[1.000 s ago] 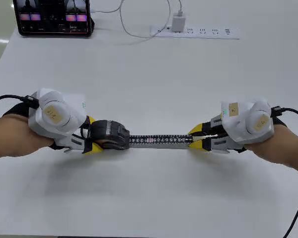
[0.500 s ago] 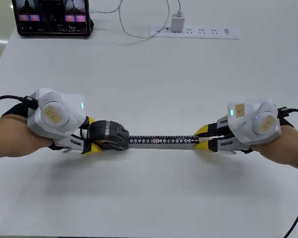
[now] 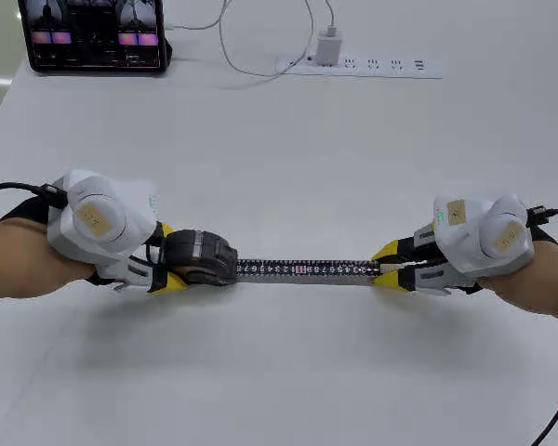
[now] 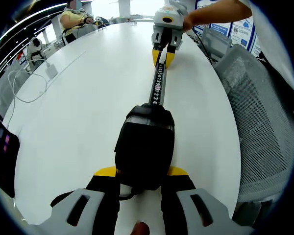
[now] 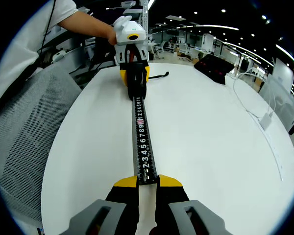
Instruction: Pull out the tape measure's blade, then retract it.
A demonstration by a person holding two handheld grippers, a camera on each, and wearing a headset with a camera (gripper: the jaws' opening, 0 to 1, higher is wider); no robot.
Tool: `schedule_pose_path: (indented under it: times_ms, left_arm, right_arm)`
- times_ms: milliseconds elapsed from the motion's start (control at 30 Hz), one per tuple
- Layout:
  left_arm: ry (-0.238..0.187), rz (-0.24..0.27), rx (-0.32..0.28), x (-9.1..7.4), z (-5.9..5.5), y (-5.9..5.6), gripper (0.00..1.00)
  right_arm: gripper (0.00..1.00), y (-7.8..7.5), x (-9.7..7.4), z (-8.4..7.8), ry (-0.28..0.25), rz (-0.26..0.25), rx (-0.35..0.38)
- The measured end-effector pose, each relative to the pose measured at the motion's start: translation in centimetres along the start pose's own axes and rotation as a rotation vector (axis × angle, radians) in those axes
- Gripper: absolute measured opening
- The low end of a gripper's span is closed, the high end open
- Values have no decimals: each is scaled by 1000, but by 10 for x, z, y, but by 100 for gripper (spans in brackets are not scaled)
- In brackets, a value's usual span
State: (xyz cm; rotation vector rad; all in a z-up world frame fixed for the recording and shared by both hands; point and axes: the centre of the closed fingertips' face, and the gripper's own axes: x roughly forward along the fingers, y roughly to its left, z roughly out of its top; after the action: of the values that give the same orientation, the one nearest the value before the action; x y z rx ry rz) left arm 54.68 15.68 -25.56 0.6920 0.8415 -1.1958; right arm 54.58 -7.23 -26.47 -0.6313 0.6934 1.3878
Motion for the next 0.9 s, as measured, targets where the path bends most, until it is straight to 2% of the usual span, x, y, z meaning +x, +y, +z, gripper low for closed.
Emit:
schedule_pose_path:
  times_ms: [633, 900]
  left_arm:
    - [1, 1, -3, 0, 0, 0, 27]
    - [0, 0, -4, 1, 0, 0, 27]
  right_arm:
    - [7, 0, -16, -14, 30, -6, 13]
    - [7, -2, -25, -29, 50, -14, 34]
